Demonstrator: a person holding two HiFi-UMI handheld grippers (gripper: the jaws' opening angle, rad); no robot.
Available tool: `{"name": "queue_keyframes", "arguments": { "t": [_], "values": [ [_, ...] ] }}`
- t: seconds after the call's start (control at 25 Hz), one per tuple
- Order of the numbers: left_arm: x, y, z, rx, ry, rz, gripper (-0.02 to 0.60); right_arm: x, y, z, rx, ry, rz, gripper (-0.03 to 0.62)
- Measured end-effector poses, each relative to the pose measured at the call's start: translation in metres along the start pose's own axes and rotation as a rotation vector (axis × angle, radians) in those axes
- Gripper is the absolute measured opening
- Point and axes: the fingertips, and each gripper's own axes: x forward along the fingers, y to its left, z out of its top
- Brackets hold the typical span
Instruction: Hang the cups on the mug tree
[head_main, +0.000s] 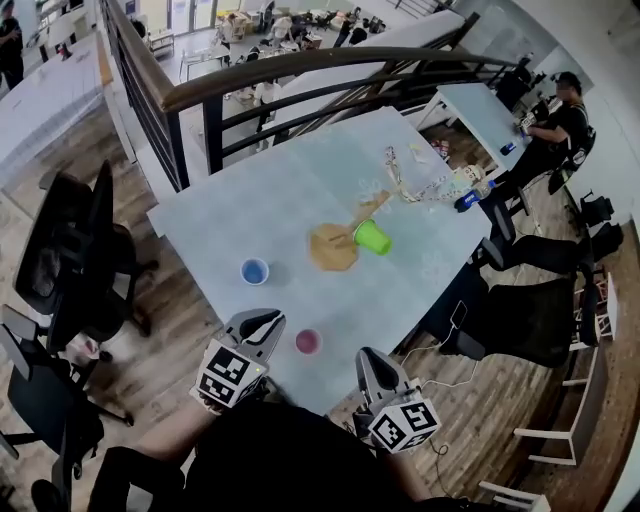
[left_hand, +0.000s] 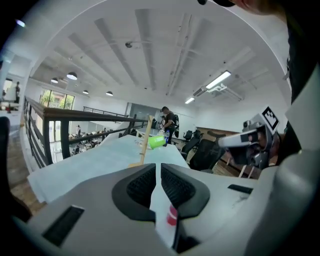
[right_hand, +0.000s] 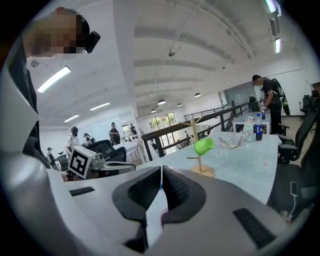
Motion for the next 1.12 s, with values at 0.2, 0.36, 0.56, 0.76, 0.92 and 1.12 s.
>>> {"name": "queue_keyframes", "arguments": {
  "t": [0.2, 0.36, 0.56, 0.76, 0.92, 1.12],
  "values": [
    [0.005, 0.082, -0.026, 0.121, -0.003, 0.171, 0.023, -0.001, -0.001, -0.002, -0.011, 0.007, -0.093, 0.035],
    [0.019, 0.133, -0.075, 0.146, 0.066, 0.203, 0.023, -0.002, 0.004, -0.017, 0.01, 0.031, -0.162, 0.035],
    [0.032, 0.16, -0.119, 0.142, 0.113, 0.214, 0.025, -0.014, 0.004, -0.026, 0.031, 0.041, -0.236, 0.035],
    [0.056, 0.163, -0.156, 0.159, 0.21, 0.174, 0.159, -0.021, 0.004, -0.031, 0.038, 0.05, -0.269, 0.035],
    [0.077, 0.177, -0.179, 0.147, 0.277, 0.184, 0.218, -0.021, 0.007, -0.033, 0.034, 0.065, -0.278, 0.035],
    [0.098, 0.19, -0.188, 0.105, 0.311, 0.183, 0.261, -0.02, 0.011, -0.035, 0.029, 0.071, -0.275, 0.035]
  ]
}}
